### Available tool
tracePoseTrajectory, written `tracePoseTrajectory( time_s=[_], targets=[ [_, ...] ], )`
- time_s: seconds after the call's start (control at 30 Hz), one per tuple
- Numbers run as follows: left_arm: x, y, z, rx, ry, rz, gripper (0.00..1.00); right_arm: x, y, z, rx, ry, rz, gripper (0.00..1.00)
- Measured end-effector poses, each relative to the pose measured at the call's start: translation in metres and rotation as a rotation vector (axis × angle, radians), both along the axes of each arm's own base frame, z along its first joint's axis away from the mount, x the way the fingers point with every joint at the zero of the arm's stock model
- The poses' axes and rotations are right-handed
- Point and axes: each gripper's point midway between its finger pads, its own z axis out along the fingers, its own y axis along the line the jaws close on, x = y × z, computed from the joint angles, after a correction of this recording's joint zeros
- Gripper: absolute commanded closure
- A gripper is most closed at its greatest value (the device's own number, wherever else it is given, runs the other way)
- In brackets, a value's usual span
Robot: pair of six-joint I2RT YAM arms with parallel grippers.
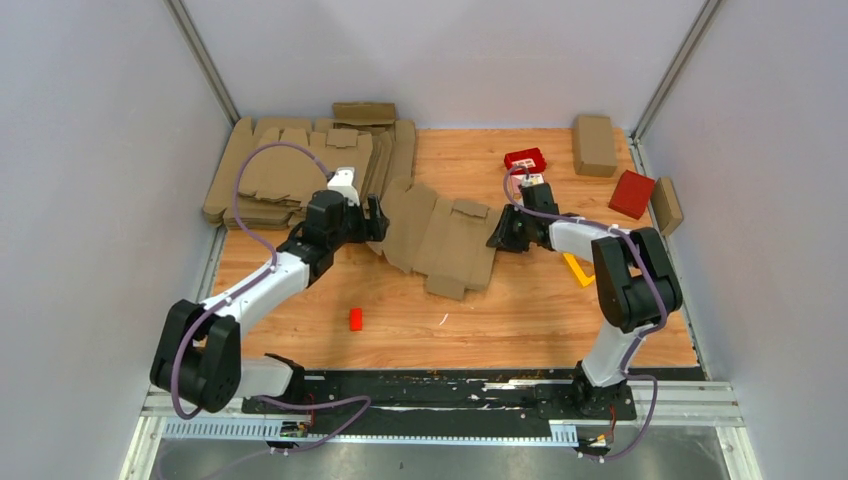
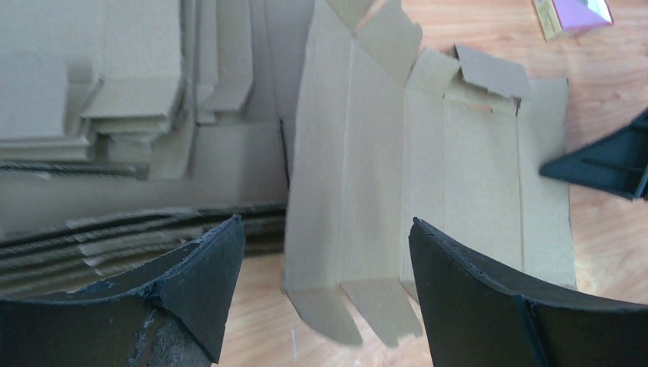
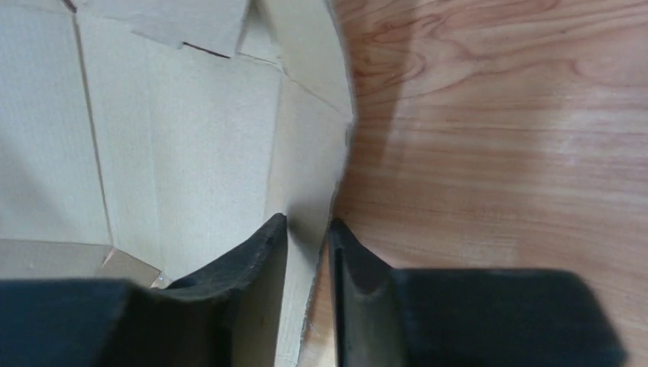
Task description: Fold the paper box
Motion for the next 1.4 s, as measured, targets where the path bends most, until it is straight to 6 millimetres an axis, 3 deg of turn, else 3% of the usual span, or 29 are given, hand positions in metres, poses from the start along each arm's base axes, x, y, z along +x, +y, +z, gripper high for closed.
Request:
tracePoseTrajectory(
  time_s=[0.1,0.23,0.33,0.47,0.7,0.77,0.97,1.13,1.27,1.4],
  targets=[
    [0.02,0.007,0.009,0.011,0.003,0.025,0.14,0.004,0.003,-0.003,0.01,-0.002,0.007,1.0],
    [0.057,0.008,0.026,0.067,-0.004,0.017,0.15,0.012,0.004,0.006,0.002,-0.065,0.023,1.0],
    [0.072,0.008,0.03,0.12,-0.013,-0.008,0.15,0.012,0.002,0.014,-0.039,-0.131,0.047,1.0],
    [0.073,0.006,0.011,0.143,0.023,-0.054,0.15,0.014,0.003,0.032,-0.096,-0.24,0.078,1.0],
    [0.065,0.005,-0.046,0.146,0.18,-0.117,0.17,0.018,0.015,0.047,-0.146,-0.355,0.124,1.0],
    [0.063,0.0,-0.051,0.121,0.2,-0.151,0.24,0.018,0.014,0.046,-0.155,-0.365,0.126,1.0],
    [0.055,-0.026,-0.05,-0.008,0.17,-0.261,0.61,0.017,0.012,0.045,-0.162,-0.374,0.123,1.0],
    [0.031,-0.033,-0.054,-0.093,0.146,-0.303,0.78,0.012,0.01,0.05,-0.16,-0.387,0.119,1.0],
    [0.013,-0.036,-0.03,-0.157,0.056,-0.324,0.93,0.01,0.011,0.064,-0.146,-0.423,0.121,0.99],
    [0.004,-0.037,0.003,-0.209,-0.061,-0.334,0.98,0.005,0.017,0.082,-0.128,-0.475,0.137,0.83]
  ],
)
